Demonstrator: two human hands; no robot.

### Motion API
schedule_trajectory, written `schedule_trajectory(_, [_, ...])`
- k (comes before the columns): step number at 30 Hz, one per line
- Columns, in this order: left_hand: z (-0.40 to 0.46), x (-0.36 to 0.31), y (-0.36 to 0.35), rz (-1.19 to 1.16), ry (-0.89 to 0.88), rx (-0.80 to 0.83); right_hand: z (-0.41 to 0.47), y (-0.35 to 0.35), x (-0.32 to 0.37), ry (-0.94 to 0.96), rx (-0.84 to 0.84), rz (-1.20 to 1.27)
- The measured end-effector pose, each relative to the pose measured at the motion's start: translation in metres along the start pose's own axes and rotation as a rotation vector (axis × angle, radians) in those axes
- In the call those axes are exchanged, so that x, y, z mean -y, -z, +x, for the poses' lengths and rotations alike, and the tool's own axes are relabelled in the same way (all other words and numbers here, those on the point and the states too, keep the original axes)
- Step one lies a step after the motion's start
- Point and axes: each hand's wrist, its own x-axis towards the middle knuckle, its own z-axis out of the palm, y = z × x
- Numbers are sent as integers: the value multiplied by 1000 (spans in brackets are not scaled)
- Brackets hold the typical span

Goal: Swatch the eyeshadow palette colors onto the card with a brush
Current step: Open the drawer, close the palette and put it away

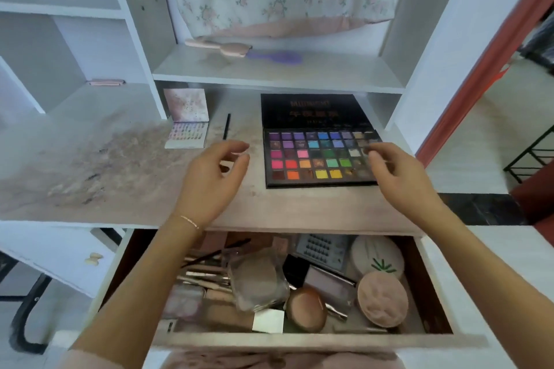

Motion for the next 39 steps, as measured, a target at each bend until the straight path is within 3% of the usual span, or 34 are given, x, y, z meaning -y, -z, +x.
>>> schedule_trajectory(5, [69, 4, -50, 113, 26, 110, 70, -4, -23, -199, -63, -80])
schedule_trajectory(12, [111, 23, -93, 408, 260, 360, 103, -8, -38, -356, -30, -17])
schedule_trajectory(16, [98, 22, -90, 455, 208, 324, 85, -3, -38, -306, -48, 3])
schedule_trajectory(27, [44, 19, -42, 226, 184, 194, 25, -5, -37, -224, -22, -40])
schedule_trajectory(30, [50, 18, -47, 248, 230, 200, 45, -9, -32, -358, 44, 166])
schedule_trajectory(33, [52, 22, -48, 198, 277, 200, 65, -6, -27, -500, -4, 395])
schedule_trajectory(39, [56, 29, -46, 99, 289, 157, 85, 5, -26, -706, -51, 543])
